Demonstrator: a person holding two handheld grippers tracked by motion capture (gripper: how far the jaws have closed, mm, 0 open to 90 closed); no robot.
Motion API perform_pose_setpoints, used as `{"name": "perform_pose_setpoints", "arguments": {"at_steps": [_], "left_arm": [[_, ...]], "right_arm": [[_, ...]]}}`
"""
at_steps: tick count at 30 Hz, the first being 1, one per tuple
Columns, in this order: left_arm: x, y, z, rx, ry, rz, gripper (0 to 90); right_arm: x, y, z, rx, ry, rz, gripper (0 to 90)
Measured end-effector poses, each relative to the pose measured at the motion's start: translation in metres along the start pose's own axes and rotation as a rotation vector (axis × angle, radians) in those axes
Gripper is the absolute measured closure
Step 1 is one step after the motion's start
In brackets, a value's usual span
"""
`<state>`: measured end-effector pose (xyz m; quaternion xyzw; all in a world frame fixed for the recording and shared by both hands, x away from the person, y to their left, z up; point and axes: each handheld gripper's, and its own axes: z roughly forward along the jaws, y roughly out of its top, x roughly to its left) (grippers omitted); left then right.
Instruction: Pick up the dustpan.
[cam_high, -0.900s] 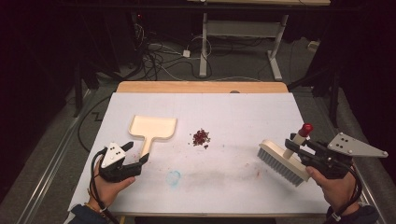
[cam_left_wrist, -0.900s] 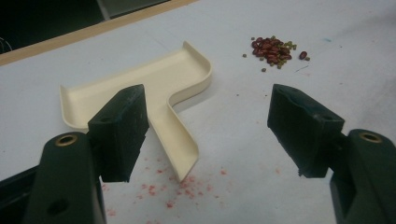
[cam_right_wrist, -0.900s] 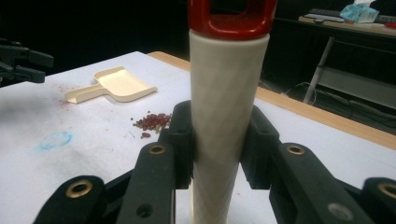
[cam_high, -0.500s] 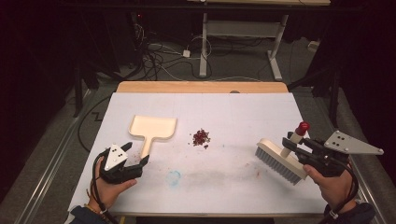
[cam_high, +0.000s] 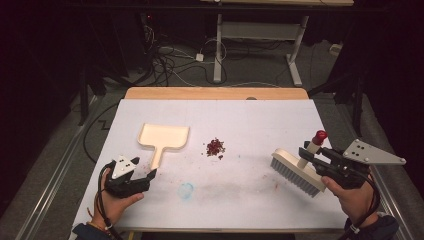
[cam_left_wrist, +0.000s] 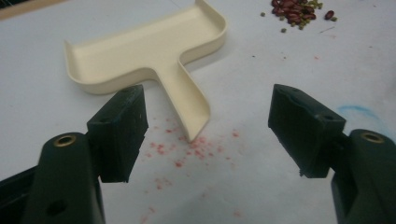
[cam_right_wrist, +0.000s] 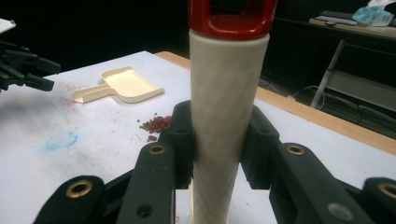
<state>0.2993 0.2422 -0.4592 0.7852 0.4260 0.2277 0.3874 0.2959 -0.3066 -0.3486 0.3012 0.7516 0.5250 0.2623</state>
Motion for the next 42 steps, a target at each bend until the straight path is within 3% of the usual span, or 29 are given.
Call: {"name": "perform_pose_setpoints", "arguments": {"at_steps": [8, 16, 19, 23, 30, 35, 36, 39, 42], "left_arm": [[-0.005, 0.004, -0.006, -0.012, 0.059, 0.023, 25.4], [-0.008, 0.003, -0.001, 0.014, 0.059, 0.046, 25.4], [-0.005, 0.003, 0.005, 0.043, 0.070, 0.030, 23.1], [0.003, 0.008, 0.015, 0.051, 0.049, -0.047, 22.1], [0.016, 0.014, 0.047, 0.120, 0.039, -0.136, 22.0], [0.021, 0.021, 0.068, 0.165, 0.068, -0.137, 22.0], [0.022, 0.023, 0.072, 0.172, 0.050, -0.142, 22.0], [0.021, 0.027, 0.081, 0.192, 0.053, -0.108, 29.9], [0.023, 0.029, 0.088, 0.198, 0.040, -0.128, 38.0]], "right_arm": [[0.001, 0.002, 0.000, -0.007, 0.007, 0.002, 69.9], [0.001, 0.005, -0.003, -0.021, 0.005, 0.000, 70.0], [0.001, 0.007, -0.002, -0.024, 0.006, -0.004, 70.0], [0.001, 0.009, 0.001, -0.025, 0.006, -0.002, 70.0], [0.001, 0.014, 0.005, -0.030, 0.009, -0.010, 69.9], [0.001, 0.012, 0.009, -0.024, 0.012, -0.010, 70.0], [0.001, 0.012, 0.009, -0.024, 0.012, -0.010, 70.0], [0.001, 0.011, 0.009, -0.017, 0.011, -0.011, 69.9], [0.002, 0.010, 0.010, -0.015, 0.011, -0.012, 69.9]]}}
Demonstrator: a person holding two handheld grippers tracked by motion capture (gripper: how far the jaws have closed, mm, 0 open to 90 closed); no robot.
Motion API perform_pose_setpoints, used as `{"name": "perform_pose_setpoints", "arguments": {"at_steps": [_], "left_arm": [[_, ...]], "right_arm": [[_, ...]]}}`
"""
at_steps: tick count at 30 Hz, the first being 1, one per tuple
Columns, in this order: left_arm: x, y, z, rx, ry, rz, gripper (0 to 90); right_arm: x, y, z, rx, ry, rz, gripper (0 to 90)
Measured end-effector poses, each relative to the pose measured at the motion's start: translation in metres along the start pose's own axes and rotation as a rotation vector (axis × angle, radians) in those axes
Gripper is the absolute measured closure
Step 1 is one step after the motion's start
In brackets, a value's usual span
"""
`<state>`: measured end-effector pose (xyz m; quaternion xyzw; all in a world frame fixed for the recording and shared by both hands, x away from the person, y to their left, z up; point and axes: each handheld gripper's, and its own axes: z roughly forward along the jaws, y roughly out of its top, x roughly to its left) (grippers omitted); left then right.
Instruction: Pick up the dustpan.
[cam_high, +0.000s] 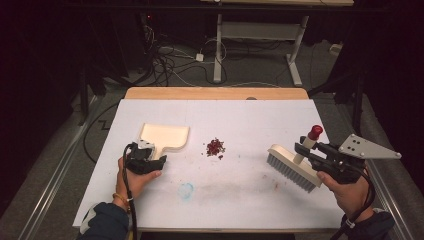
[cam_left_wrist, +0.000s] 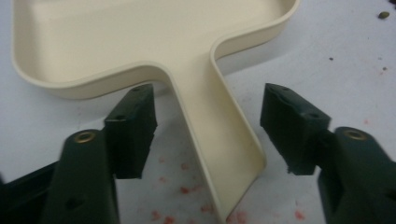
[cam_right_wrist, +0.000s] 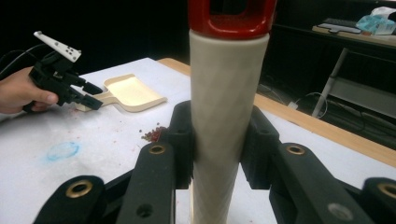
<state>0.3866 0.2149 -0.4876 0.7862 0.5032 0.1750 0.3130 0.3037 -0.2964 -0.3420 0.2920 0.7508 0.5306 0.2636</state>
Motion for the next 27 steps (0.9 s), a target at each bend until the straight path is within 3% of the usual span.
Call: {"name": "perform_pose_setpoints", "arguments": {"at_steps": [5, 11, 14, 21, 27], "left_arm": [[0.000, 0.004, 0.006, 0.009, 0.009, -0.011, 44.6], [0.002, 0.005, 0.006, 0.011, 0.001, -0.018, 62.7], [0.005, 0.006, 0.006, 0.018, -0.014, -0.022, 62.9], [0.004, 0.008, 0.004, 0.021, 0.007, -0.001, 63.4], [0.004, 0.012, -0.006, 0.020, 0.049, 0.052, 63.4]], "right_arm": [[0.002, -0.001, 0.002, 0.010, 0.000, -0.006, 69.9], [0.002, -0.002, 0.002, 0.013, 0.001, -0.002, 69.9], [0.002, -0.003, 0.002, 0.011, 0.006, -0.003, 69.9], [0.002, -0.004, 0.002, 0.018, 0.002, -0.006, 70.0], [0.005, -0.002, -0.001, 0.010, 0.004, -0.015, 69.9]]}}
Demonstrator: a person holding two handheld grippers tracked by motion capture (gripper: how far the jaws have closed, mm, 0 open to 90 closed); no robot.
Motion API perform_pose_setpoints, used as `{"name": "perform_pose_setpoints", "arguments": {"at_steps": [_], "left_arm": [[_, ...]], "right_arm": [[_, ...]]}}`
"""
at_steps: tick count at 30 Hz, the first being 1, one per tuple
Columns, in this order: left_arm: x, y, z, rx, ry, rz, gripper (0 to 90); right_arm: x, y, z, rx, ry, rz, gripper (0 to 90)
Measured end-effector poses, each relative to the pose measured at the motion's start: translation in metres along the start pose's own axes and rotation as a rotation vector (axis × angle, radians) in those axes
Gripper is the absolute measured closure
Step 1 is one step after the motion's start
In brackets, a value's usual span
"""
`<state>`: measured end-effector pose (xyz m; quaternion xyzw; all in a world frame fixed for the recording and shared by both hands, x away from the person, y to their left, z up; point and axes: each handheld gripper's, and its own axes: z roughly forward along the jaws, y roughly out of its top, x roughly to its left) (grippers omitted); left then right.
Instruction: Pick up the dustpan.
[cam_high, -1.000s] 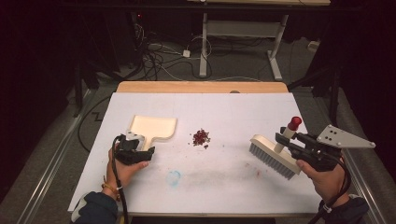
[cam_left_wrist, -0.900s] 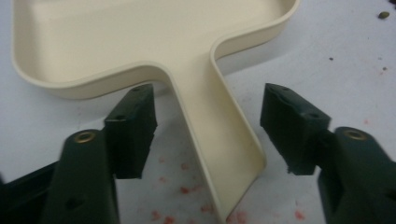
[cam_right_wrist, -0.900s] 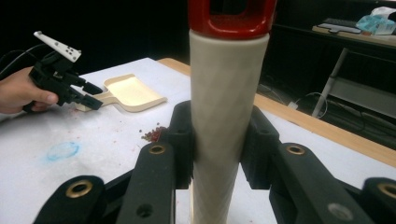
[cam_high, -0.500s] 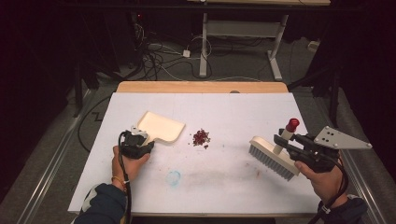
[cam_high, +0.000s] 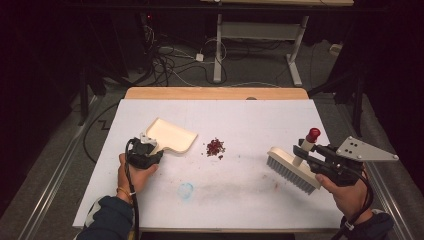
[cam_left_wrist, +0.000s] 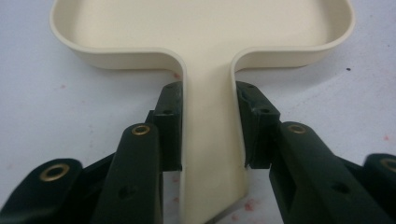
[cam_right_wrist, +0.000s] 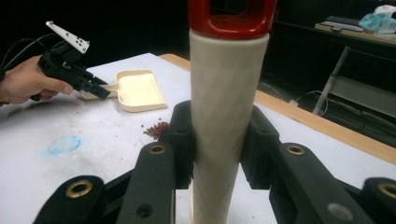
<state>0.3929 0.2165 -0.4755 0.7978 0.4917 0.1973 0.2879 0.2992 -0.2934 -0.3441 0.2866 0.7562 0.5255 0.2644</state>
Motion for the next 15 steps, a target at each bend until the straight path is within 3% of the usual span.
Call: {"name": "perform_pose_setpoints", "arguments": {"at_steps": [5, 9, 15], "left_arm": [[-0.001, 0.003, -0.015, -0.031, 0.018, 0.037, 63.5], [-0.004, 0.001, -0.027, -0.035, 0.027, 0.070, 63.5], [-0.008, -0.012, -0.050, -0.041, -0.008, 0.099, 63.5]], "right_arm": [[0.000, -0.001, 0.000, 0.000, 0.000, 0.002, 69.9], [-0.004, -0.002, -0.001, -0.009, 0.014, 0.034, 69.9], [-0.008, 0.000, 0.006, -0.009, 0.004, 0.029, 70.0]]}}
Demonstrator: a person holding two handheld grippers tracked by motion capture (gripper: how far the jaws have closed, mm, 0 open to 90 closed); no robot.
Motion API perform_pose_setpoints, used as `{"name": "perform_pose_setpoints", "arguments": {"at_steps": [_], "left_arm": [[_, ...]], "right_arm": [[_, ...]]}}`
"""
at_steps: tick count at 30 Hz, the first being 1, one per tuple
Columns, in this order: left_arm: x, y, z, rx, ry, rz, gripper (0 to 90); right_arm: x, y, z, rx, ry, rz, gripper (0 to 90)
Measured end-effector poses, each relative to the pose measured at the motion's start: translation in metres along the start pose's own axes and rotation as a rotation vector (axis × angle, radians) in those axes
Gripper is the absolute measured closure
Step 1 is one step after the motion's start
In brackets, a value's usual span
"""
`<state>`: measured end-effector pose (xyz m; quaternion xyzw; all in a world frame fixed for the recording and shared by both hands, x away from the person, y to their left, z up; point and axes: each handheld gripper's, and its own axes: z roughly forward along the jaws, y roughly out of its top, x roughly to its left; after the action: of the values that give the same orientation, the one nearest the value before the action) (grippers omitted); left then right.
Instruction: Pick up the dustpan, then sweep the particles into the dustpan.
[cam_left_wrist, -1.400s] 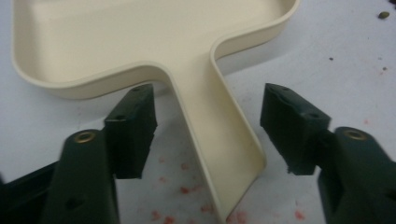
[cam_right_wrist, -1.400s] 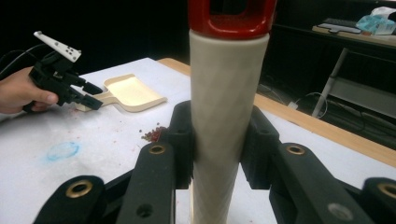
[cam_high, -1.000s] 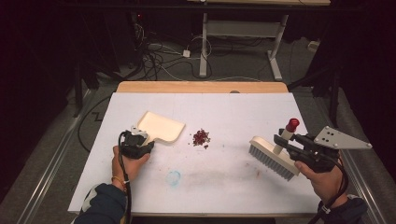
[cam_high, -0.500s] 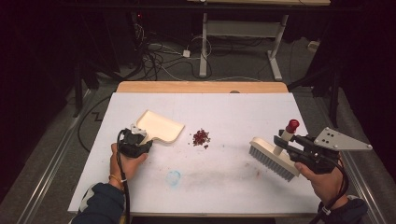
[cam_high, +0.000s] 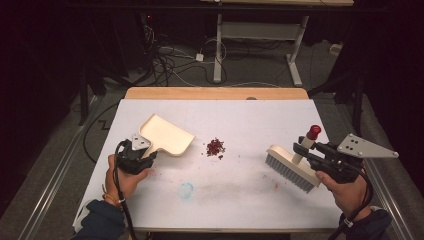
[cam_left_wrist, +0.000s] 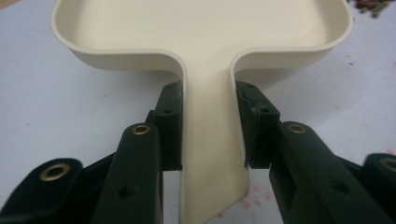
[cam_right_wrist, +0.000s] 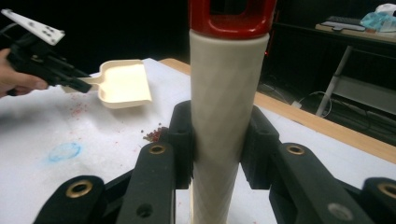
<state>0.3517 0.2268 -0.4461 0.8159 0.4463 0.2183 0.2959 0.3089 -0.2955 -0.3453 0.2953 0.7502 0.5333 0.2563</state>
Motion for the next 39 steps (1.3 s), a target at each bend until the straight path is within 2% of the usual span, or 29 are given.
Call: {"name": "perform_pose_setpoints", "arguments": {"at_steps": [3, 8, 11, 14, 18, 24, 30, 31, 32, 33, 34, 35, 36, 39], "left_arm": [[-0.006, -0.008, -0.005, 0.020, -0.028, 0.025, 63.5], [-0.013, -0.016, -0.021, -0.018, -0.073, 0.036, 63.5], [-0.021, -0.023, -0.027, -0.008, -0.104, 0.044, 63.5], [-0.028, -0.030, -0.028, 0.014, -0.144, 0.055, 63.5], [-0.035, -0.031, -0.026, 0.035, -0.188, 0.075, 63.5], [-0.043, -0.032, -0.020, 0.072, -0.212, 0.099, 63.5], [-0.047, -0.031, -0.014, 0.115, -0.232, 0.120, 63.4], [-0.047, -0.030, -0.013, 0.114, -0.239, 0.114, 63.4], [-0.047, -0.029, -0.013, 0.113, -0.245, 0.113, 63.4], [-0.047, -0.028, -0.012, 0.116, -0.243, 0.118, 63.4], [-0.047, -0.027, -0.012, 0.116, -0.242, 0.127, 63.4], [-0.047, -0.026, -0.011, 0.119, -0.244, 0.131, 63.4], [-0.048, -0.025, -0.009, 0.125, -0.246, 0.129, 63.4], [-0.049, -0.023, -0.006, 0.142, -0.244, 0.133, 63.4]], "right_arm": [[-0.002, 0.001, 0.002, -0.006, -0.012, 0.001, 70.0], [-0.003, 0.001, 0.003, -0.015, -0.013, 0.007, 70.0], [-0.001, -0.002, 0.004, -0.009, -0.021, 0.002, 70.0], [-0.002, -0.005, 0.004, -0.010, -0.025, 0.009, 70.0], [-0.003, -0.008, 0.006, -0.007, -0.054, 0.026, 70.0], [-0.003, -0.005, 0.012, -0.018, -0.055, 0.028, 70.0], [-0.003, -0.001, 0.030, -0.025, -0.053, 0.014, 70.1], [-0.002, 0.002, 0.037, -0.032, -0.045, 0.012, 70.1], [-0.002, 0.002, 0.037, -0.032, -0.045, 0.012, 70.1], [-0.002, 0.006, 0.047, -0.042, -0.053, 0.006, 70.1], [-0.002, 0.006, 0.047, -0.042, -0.053, 0.006, 70.1], [-0.002, 0.010, 0.060, -0.046, -0.050, -0.003, 70.0], [-0.002, 0.010, 0.060, -0.046, -0.050, -0.003, 70.0], [-0.001, 0.018, 0.082, -0.042, -0.056, -0.017, 70.1]]}}
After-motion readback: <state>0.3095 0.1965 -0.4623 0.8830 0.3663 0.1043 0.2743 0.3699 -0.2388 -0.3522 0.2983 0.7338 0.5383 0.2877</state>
